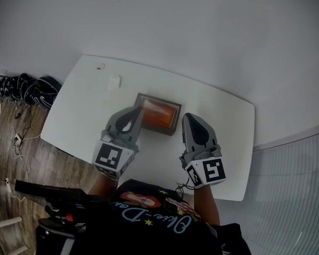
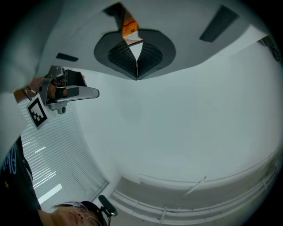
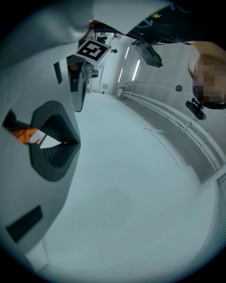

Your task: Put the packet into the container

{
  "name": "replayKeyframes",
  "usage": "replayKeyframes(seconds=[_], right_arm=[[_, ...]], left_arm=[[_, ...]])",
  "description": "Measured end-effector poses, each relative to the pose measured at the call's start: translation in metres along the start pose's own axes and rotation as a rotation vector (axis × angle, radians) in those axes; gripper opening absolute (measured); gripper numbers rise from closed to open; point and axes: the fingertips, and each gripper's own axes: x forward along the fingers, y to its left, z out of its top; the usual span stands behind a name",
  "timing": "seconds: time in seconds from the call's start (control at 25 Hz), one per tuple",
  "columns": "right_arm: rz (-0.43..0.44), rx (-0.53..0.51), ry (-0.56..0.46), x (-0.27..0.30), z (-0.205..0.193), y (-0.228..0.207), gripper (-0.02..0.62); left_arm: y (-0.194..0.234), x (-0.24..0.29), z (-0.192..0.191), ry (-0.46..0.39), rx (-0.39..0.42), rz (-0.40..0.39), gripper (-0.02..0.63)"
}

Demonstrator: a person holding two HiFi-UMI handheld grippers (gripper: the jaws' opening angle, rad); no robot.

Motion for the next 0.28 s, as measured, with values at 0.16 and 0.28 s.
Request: replayKeyframes(seconds=[0.16, 0.28], right_arm=[[0.0, 0.0, -0.003, 0.0, -0.0005, 0.0002, 0.015], [0.0, -0.002, -0.004, 0.0002, 0.0008, -0.0011, 0.015]], left_arm=[[0.0002, -0.0006, -0.0016, 0.001, -0.003, 0.0, 0.009], [-0.0001, 0.0009, -0.0004, 0.0, -0.002, 0.0, 0.009]])
